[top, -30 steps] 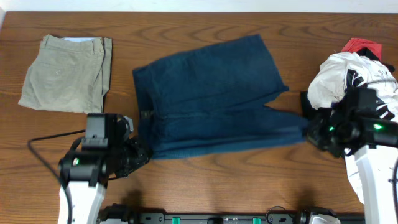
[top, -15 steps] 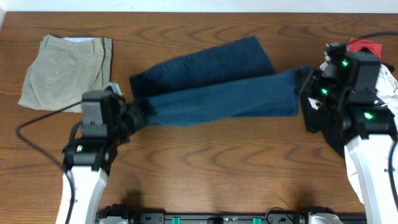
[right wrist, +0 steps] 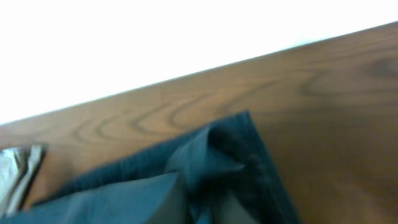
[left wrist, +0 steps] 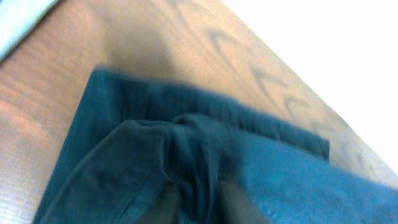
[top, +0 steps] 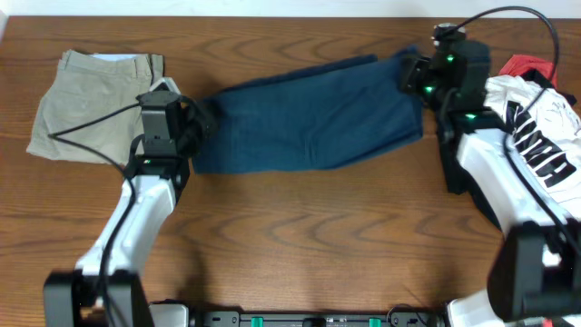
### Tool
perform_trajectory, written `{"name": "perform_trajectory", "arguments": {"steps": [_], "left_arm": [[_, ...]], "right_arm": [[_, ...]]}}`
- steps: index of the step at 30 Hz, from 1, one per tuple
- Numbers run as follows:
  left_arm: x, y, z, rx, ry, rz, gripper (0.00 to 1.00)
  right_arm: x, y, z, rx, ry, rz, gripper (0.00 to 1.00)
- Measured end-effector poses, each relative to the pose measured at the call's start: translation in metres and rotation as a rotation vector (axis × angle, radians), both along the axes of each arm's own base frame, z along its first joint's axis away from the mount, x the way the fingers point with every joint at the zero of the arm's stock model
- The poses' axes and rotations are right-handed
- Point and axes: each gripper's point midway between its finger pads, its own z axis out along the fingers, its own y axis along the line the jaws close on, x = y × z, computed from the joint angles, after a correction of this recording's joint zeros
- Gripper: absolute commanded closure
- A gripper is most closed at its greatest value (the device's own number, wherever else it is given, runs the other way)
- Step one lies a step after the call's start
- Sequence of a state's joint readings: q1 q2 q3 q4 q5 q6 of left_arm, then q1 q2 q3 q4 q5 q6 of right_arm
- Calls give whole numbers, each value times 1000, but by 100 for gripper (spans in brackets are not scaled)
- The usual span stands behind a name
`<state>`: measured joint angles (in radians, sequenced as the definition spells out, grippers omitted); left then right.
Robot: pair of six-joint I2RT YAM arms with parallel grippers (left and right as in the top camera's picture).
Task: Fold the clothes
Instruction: 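Fold the bottom half of the shorts up over the top half with both grippers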
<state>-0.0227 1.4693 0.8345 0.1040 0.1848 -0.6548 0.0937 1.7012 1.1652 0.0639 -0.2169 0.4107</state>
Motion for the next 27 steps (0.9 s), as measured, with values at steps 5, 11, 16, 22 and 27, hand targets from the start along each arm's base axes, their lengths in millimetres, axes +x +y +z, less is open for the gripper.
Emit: {"name": "perform_trajectory", "arguments": {"steps": [5,11,16,22,27], "left_arm": [[11,3,-23,-4,22,21,2],[-2,9,-42,-41,124,20,2],[-28,16,-66,-53,267,18,2],[-32,17,-69,9,272,-39,2],[-32,20,-77,50,287,-50,2]], "right_arm": [[11,18,-47,-3,59,38,1],[-10,26,-83,5,219,80,1],[-44,24,-116,-10,416,90,7],[-69,21,-134,-52,530,114,33],[-85,14,-147,-135,604,87,45]]}}
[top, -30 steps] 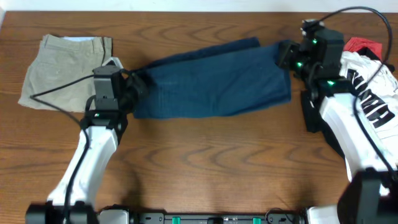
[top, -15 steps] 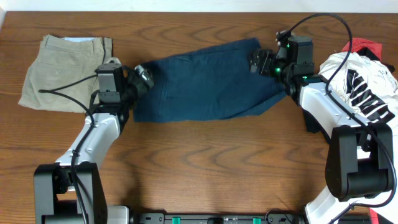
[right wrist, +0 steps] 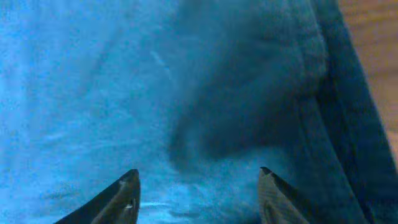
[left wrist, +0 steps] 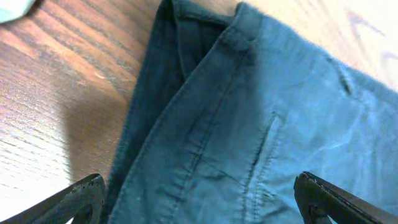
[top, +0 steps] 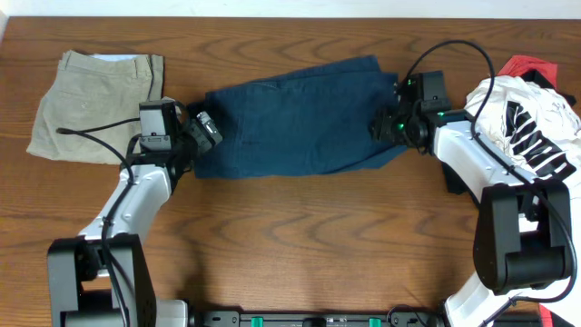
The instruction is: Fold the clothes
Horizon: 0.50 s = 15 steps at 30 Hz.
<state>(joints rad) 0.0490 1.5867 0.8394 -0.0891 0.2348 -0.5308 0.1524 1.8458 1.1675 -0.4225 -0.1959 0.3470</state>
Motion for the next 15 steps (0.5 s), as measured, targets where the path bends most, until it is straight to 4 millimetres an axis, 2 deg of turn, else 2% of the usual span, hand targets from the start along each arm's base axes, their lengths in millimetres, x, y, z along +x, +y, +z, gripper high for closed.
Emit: {"name": "perform_trajectory", "arguments": {"steps": [3,8,14,15], "left_arm": [[-2,0,-15,7,38,-8,2],[-4,-4,-42,-12,94,-29,2],[6,-16,-41,-63,57,-93,1],[8,-20,-40,-77,49,-112,5]], "right_arm": [[-4,-7,-7,-37,18,-16,45],[-20,-17,-36,-90,90,-33,41],[-25,-22,-43,-126,98,-44,41],[-25,-22,-43,-130,98,-43,41]]}}
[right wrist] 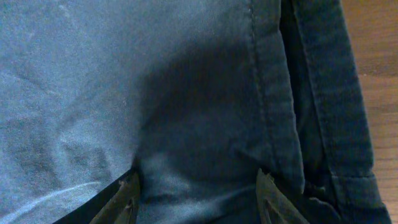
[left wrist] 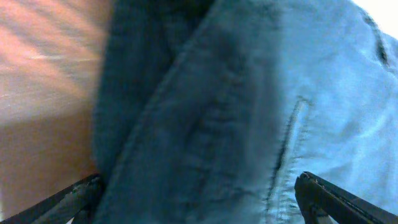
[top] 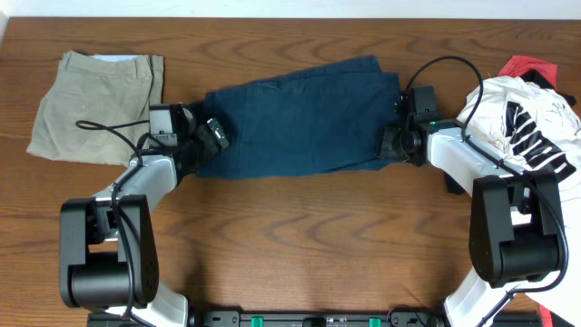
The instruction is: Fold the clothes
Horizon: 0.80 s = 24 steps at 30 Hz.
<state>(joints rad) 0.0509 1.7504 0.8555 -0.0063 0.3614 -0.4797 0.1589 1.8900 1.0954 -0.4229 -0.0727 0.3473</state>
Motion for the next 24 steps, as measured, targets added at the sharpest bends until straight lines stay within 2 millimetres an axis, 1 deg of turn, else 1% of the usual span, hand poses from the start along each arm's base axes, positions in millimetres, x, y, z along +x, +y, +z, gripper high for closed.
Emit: {"name": "perform_trajectory", "arguments": {"steps": [1,2,3,4,7,12,14,15,17,19,21,22,23,24], "left_arm": [[1,-4,1,-18,-5,-17,10],[0,-8,0,-34,-5,-35,18],[-1,-11,0,-51,-2,-49,32],[-3,-15,-1,-69,4,-69,53],[-12,-26,-7,-113,37,-120,94],[-31,-37,-10,-171,106,-164,94],[-40,-40,-8,-187,139,-171,94],[-45,-40,-5,-190,151,-174,94],[-54,-41,7,-192,158,-184,94],[-61,-43,25,-191,147,-193,94],[-68,-44,49,-190,114,-200,94],[-71,-44,60,-188,92,-203,94],[-74,-45,74,-185,62,-208,94],[-77,-45,85,-181,38,-210,93]], "right_arm": [[0,0,0,-3,-1,0,41],[0,0,0,-6,-1,0,39],[0,0,0,-6,-1,0,36],[0,0,0,-7,-1,2,34],[-1,-3,0,-21,4,-5,29],[-16,-10,5,-40,60,-8,29],[-12,-11,18,-42,38,0,36],[-6,-10,29,-41,11,10,40],[10,-6,63,-28,-83,38,51],[27,2,107,5,-203,72,65],[35,13,140,47,-294,113,79],[35,20,154,78,-324,137,87],[34,28,161,109,-337,158,91],[31,36,162,130,-337,187,92]]}}
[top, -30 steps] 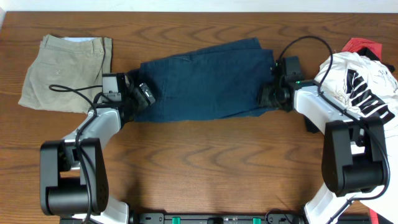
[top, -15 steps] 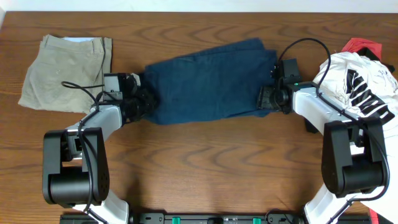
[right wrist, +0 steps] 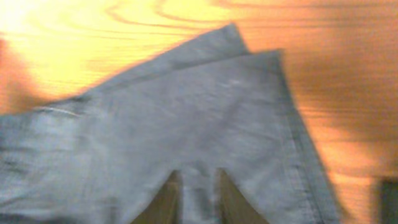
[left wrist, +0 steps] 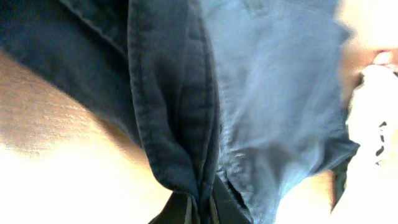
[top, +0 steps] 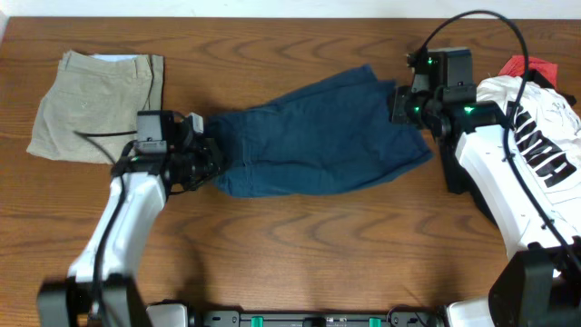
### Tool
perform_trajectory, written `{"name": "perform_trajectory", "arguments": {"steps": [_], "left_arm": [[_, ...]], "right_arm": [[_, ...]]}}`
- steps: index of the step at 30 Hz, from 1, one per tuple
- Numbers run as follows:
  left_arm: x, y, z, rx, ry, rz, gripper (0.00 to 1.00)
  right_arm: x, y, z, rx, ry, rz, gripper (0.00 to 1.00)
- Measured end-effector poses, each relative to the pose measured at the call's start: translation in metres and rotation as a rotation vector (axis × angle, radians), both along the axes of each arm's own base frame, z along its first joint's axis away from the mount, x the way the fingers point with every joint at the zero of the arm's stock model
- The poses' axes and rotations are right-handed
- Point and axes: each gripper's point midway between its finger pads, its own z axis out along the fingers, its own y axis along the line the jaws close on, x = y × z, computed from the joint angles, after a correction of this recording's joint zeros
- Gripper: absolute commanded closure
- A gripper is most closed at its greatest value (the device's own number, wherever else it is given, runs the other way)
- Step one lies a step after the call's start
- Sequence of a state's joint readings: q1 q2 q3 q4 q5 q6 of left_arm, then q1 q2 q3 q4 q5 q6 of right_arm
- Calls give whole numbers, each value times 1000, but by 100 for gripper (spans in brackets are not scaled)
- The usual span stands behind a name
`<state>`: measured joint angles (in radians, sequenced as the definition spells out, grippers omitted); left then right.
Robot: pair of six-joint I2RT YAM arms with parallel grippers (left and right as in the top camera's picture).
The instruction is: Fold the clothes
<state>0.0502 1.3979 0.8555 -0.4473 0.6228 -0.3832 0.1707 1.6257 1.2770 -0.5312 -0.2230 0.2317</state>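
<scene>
A dark blue garment (top: 318, 136) stretches across the middle of the wooden table (top: 300, 254), tilted up to the right. My left gripper (top: 211, 156) is shut on its left end; in the left wrist view the left gripper (left wrist: 200, 210) pinches a thick fold of the blue cloth (left wrist: 267, 93). My right gripper (top: 401, 104) is shut on the right end; in the right wrist view the right gripper (right wrist: 198, 194) has the blue cloth (right wrist: 186, 112) between its fingers (right wrist: 169, 194), with the garment's corners spread over the wood beyond.
Folded khaki shorts (top: 95, 104) lie at the back left, close behind the left arm. A white shirt with black print (top: 536, 127) and a red garment (top: 526, 65) are heaped at the right edge, under the right arm.
Both grippers were open over the ends of the blue garment lying flat. Now both are shut on those ends, the right one farther back and the left one nearer, with the garment pulled aslant.
At first both grippers held the blue garment stretched between them. Then it lay flat on the table with both grippers open at its ends. They stayed open, close on the lower corners. Now each is shut on an end again and the cloth is drawn taut.
</scene>
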Motion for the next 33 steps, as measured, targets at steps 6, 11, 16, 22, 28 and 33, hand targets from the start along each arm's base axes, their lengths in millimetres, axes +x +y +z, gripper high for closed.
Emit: {"name": "perform_trajectory", "arguments": {"steps": [6,11,16,22,28,33], "left_arm": [[-10,-3,64,8,-204,-12,94],[-20,-14,96,8,-317,-44,94],[-24,-25,99,-2,-324,-74,94],[-26,-41,102,-22,-336,-115,94],[-30,-50,102,-30,-332,-142,93],[-31,-53,96,-30,-306,-152,94]], "right_arm": [[-37,72,-48,94,167,215,96],[-83,145,-103,131,330,415,98],[-133,220,-138,184,400,617,95],[-171,267,-159,193,407,732,91],[-154,253,-156,186,411,675,84],[-100,197,-127,167,365,493,85]]}}
